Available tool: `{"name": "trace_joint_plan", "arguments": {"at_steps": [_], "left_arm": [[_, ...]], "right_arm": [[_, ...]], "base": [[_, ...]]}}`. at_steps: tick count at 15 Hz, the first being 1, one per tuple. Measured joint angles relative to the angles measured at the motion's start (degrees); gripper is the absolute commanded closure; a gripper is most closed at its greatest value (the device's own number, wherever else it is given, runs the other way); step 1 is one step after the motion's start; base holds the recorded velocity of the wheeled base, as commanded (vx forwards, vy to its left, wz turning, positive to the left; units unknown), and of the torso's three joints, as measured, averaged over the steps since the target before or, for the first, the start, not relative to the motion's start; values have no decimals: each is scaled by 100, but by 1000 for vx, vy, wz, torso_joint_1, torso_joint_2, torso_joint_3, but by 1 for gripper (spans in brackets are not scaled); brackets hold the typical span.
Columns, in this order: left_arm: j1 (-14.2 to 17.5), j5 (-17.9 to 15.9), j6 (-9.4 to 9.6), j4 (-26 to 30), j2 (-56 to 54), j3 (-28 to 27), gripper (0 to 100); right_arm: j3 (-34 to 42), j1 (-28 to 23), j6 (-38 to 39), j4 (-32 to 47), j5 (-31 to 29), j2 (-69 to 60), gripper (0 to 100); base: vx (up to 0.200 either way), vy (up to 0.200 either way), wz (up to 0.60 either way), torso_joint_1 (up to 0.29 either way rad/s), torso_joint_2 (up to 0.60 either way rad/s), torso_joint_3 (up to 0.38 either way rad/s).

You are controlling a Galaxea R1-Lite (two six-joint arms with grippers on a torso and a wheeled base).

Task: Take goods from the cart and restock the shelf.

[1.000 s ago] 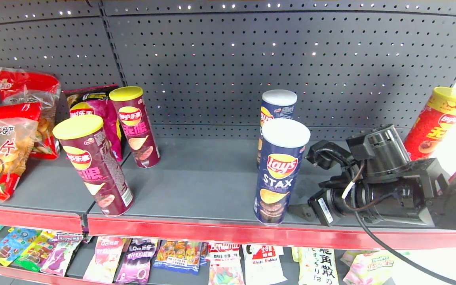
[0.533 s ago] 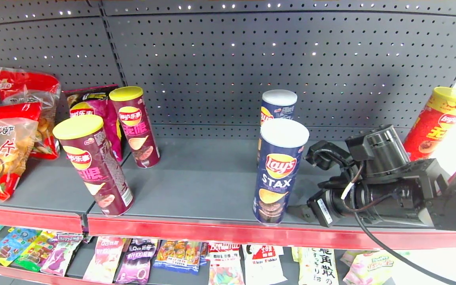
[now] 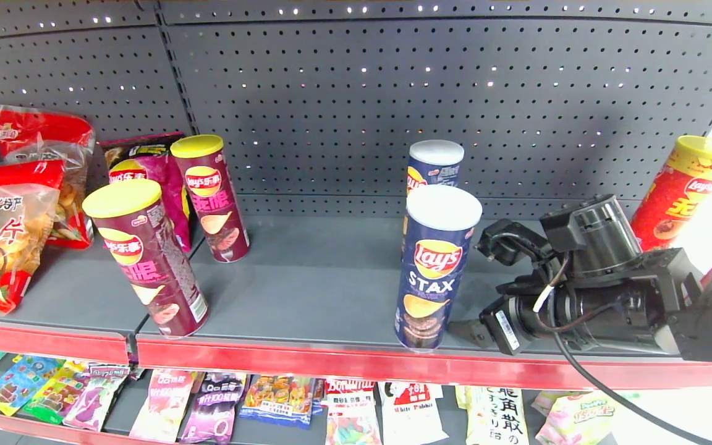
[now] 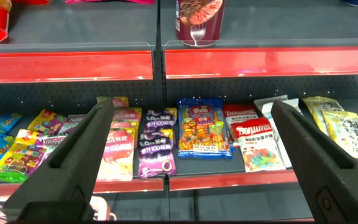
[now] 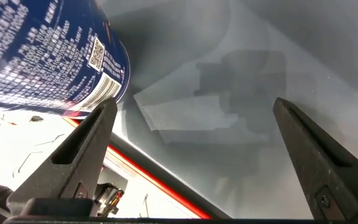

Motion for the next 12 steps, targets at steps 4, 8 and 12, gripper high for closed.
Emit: {"name": "trace_joint_plan", "arguments": {"at_steps": [4, 8, 12], "left_arm": [[0, 0, 0, 0, 0, 0, 0], [0, -7, 6, 0, 5, 0, 0], [0, -13, 20, 7, 5, 0, 0]], "right_arm": [[118, -13, 117, 6, -134, -156, 0], [549, -22, 132, 11, -422, -881, 0], [1409, 88, 110, 22, -887, -2455, 0]], "base": [[0, 0, 0, 0, 0, 0], [0, 0, 0, 0, 0, 0], [0, 0, 0, 0, 0, 0]]}}
